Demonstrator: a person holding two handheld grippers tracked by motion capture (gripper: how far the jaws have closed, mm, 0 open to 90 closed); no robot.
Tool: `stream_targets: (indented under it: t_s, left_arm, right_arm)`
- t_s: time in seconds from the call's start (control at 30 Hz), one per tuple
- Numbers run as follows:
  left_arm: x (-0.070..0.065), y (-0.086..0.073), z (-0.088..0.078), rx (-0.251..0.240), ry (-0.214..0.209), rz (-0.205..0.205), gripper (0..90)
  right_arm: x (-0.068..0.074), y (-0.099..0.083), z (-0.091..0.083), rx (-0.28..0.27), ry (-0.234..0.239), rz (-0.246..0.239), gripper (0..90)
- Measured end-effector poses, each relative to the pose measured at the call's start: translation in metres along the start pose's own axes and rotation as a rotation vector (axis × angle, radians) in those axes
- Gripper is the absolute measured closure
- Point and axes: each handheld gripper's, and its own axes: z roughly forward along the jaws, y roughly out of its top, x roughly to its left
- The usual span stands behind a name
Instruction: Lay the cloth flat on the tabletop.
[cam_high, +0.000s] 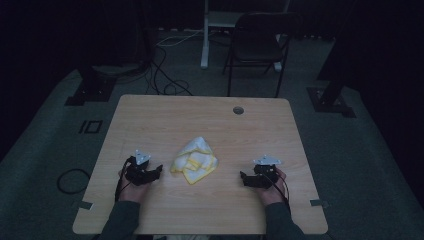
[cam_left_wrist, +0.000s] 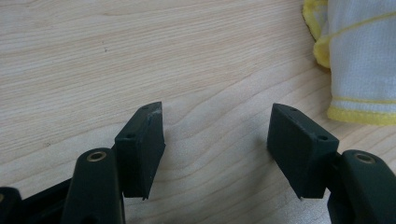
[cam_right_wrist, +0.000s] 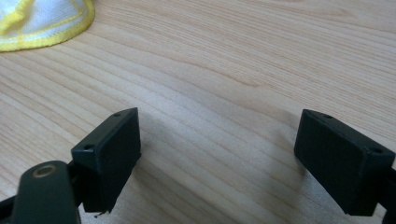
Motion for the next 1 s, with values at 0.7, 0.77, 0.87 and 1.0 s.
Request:
stream_targets:
  t_s: [0.7,0.77,0.87,1.0]
  left_arm:
    - [-0.0005,0.0006,0.0006,0.001,0.001,0.002,36.5]
    - [-0.0006,0.0005,0.0005,0.002,0.0,0.001,36.5]
    - [-0.0009,0.0002,0.0001,0.001,0.002,0.0,36.6]
    - [-0.0012,-0.0002,-0.0025,0.006,0.0,0.0,42.8]
  right_arm:
    - [0.0,0.0,0.0,0.0,0.001,0.0,14.3]
    - [0.0,0.0,0.0,0.0,0.0,0.0,14.3]
    - [0.0,0.0,0.0,0.0,0.001,0.0,14.4]
    - [-0.0003,0.0002,0.0,-0.001,0.001,-0.002,15.5]
